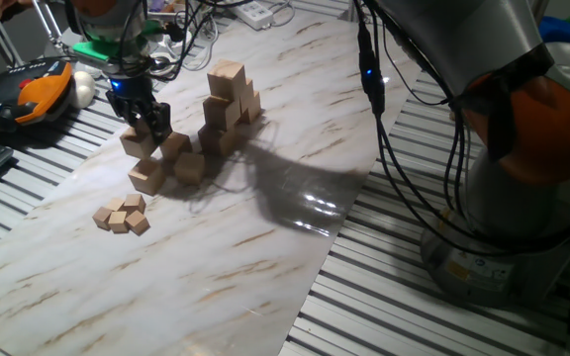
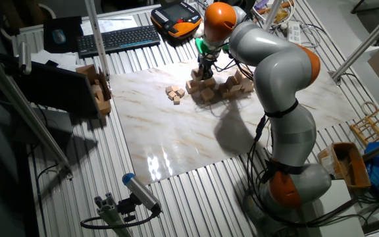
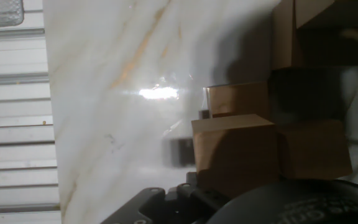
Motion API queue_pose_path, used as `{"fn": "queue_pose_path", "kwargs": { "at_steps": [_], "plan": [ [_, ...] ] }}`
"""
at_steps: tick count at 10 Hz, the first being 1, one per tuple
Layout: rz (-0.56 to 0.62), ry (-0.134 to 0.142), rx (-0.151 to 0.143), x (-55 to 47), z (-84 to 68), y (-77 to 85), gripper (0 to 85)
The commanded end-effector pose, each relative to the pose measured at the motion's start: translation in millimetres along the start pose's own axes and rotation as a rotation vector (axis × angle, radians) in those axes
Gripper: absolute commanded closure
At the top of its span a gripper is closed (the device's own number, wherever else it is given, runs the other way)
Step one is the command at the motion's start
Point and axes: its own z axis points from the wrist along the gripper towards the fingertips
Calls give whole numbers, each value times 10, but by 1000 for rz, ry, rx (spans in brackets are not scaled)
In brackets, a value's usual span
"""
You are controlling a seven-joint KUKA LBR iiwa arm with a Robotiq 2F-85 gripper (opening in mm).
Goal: Stack the blocks into a pyramid shape
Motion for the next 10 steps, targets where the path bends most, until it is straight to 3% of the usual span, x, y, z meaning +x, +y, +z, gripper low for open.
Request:
{"fn": "queue_pose_path", "kwargs": {
  "at_steps": [1,10],
  "plan": [
    [0,2,-2,-3,17,-11,850],
    [19,-3,5,-3,112,-74,850]
  ]
}}
